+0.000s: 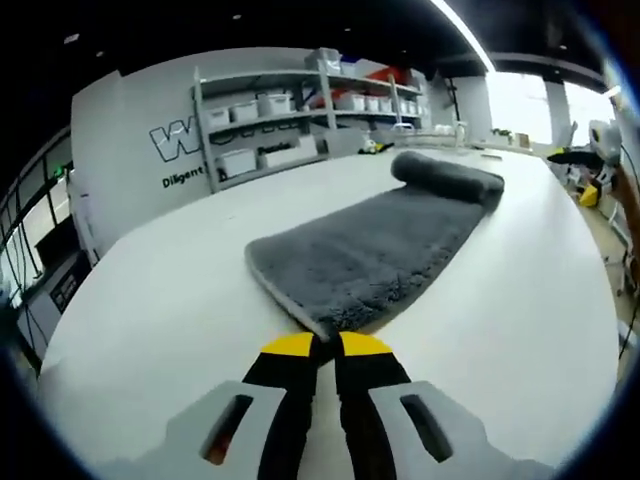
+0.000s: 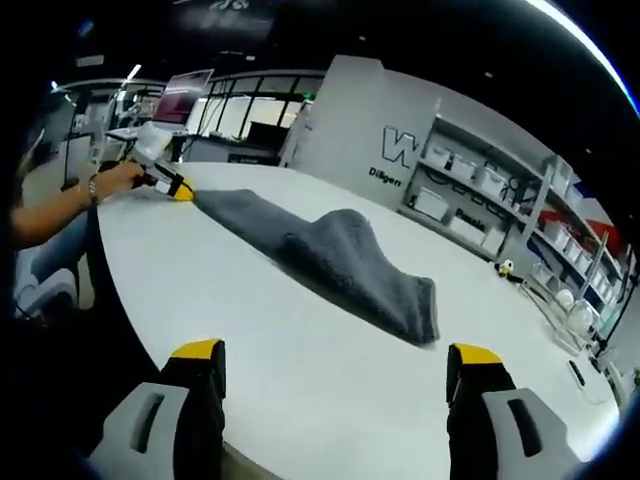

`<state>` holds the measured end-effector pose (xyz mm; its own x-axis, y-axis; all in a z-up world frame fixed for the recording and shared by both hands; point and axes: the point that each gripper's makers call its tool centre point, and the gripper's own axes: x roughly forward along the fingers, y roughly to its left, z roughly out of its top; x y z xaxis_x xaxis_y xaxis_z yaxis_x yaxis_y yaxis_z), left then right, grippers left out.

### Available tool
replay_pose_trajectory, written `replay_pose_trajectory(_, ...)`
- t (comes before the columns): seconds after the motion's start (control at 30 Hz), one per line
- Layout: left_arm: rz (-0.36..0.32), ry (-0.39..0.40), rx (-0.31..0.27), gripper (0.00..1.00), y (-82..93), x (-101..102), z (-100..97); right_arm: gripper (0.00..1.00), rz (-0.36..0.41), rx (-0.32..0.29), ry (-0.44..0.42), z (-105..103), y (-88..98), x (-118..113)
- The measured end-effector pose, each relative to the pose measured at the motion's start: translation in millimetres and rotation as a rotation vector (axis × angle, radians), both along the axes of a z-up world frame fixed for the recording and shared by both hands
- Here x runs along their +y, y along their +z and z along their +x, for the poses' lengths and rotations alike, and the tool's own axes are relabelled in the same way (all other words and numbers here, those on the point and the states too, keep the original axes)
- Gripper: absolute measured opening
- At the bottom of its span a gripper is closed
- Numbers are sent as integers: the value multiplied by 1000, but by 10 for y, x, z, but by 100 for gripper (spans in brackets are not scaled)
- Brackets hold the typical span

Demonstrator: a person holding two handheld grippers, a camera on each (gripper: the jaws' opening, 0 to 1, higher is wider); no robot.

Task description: Open the folded towel by lifting each exposed corner and separating the folded layers until the towel lies flat within the target outline without major curled edges

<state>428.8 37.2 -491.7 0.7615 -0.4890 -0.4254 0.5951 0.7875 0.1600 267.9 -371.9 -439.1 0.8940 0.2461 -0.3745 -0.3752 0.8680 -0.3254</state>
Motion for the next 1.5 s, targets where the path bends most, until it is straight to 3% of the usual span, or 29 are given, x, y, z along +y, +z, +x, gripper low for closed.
replay_pose_trajectory(0.13,-4,24,3,7,-7,150,-7,92,-3,18,2,7,-53,6)
replay_pose_trajectory(0.3,73,60,-33,7,23,355,-17,93,11,34,19,4,-75,45)
replay_pose_trajectory(0.53,71,79,-32,7,86,525,-102,93,5,27,18,25,-32,78)
replay_pose_trajectory(0.87,132,127,-56,6,166,789,-159,92,-4,47,48,4,-43,216)
replay_pose_trajectory(1.0,120,153,-49,6,178,941,-189,92,-9,48,53,15,-39,244)
replay_pose_trajectory(1.3,191,214,-89,6,200,1271,-311,91,-12,57,60,31,-63,283)
replay_pose_trajectory(1.5,149,243,-72,6,205,1450,-307,91,-23,75,71,45,-88,327)
